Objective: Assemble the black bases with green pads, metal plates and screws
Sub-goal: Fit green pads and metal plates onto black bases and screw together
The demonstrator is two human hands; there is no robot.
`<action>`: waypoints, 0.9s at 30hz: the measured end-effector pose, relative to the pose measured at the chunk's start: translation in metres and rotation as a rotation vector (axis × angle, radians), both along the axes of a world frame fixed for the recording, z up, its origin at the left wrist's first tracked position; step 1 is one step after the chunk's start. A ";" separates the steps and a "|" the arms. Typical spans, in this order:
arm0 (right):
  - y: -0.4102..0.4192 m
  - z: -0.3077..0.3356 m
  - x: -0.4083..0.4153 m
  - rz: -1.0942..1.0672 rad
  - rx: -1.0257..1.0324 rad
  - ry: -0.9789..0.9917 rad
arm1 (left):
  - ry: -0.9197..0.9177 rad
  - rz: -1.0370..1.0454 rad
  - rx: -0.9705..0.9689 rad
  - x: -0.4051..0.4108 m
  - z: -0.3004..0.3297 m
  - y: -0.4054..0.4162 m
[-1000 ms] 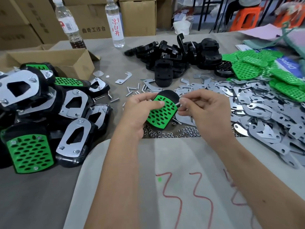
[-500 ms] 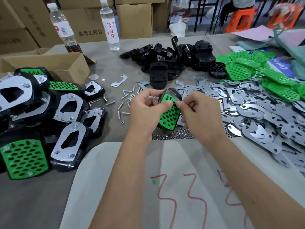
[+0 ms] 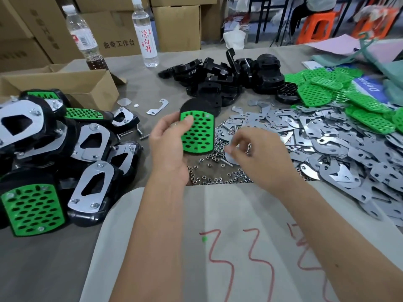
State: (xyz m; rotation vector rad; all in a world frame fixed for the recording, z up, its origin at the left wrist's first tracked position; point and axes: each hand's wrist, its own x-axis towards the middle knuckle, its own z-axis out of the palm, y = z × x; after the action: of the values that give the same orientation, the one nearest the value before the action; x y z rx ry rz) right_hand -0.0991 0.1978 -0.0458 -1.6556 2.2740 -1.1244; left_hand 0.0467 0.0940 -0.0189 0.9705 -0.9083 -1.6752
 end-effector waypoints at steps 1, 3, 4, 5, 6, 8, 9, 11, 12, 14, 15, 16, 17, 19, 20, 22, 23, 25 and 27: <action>0.000 0.001 0.003 0.027 0.130 0.169 | -0.003 0.047 0.036 0.003 -0.002 -0.003; 0.000 0.004 0.008 0.075 0.254 0.254 | -0.031 0.112 0.093 0.007 -0.005 -0.007; -0.001 0.006 0.010 0.094 0.266 0.260 | -0.047 0.127 0.104 0.008 -0.007 -0.008; -0.001 0.008 0.012 0.108 0.276 0.282 | -0.064 0.139 0.106 0.009 -0.008 -0.009; -0.001 0.009 0.014 0.116 0.287 0.316 | -0.084 0.148 0.105 0.009 -0.010 -0.010; -0.001 0.011 0.015 0.132 0.302 0.381 | -0.114 0.151 0.094 0.009 -0.012 -0.011; -0.001 0.011 0.016 0.144 0.304 0.397 | -0.125 0.149 0.084 0.009 -0.012 -0.011; -0.001 0.014 0.018 0.191 0.295 0.405 | -0.140 0.130 0.079 0.008 -0.013 -0.013; 0.000 0.014 0.019 0.212 0.291 0.404 | -0.134 0.119 0.085 0.007 -0.013 -0.013; 0.000 0.012 0.018 0.240 0.279 0.415 | -0.116 0.102 0.103 0.006 -0.012 -0.013; 0.000 0.011 0.018 0.251 0.261 0.411 | -0.121 0.102 0.099 0.007 -0.011 -0.013; 0.000 0.009 0.017 0.262 0.222 0.377 | -0.139 0.105 0.085 0.007 -0.012 -0.013; 0.000 0.007 0.017 0.258 0.160 0.296 | -0.168 0.105 0.067 0.007 -0.012 -0.013; -0.001 0.007 0.015 0.214 -0.030 0.071 | -0.227 0.079 0.032 0.008 -0.013 -0.012; -0.001 0.007 0.013 0.181 -0.125 -0.017 | -0.243 0.049 0.015 0.008 -0.013 -0.010; 0.000 0.009 0.009 0.117 -0.256 -0.105 | -0.272 -0.055 -0.031 0.008 -0.011 -0.007; 0.000 0.009 0.007 0.098 -0.302 -0.154 | -0.301 -0.115 -0.068 0.007 -0.009 -0.005; 0.001 0.008 0.006 0.073 -0.374 -0.355 | -0.362 -0.202 -0.153 0.005 -0.007 0.000; 0.001 0.008 0.007 0.054 -0.427 -0.540 | -0.409 -0.242 -0.208 0.004 -0.007 0.003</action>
State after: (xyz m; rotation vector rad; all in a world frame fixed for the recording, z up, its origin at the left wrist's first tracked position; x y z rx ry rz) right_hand -0.0921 0.1991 -0.0382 -1.2870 1.7219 -1.8667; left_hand 0.0504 0.0973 -0.0262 1.1134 -1.4921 -1.5629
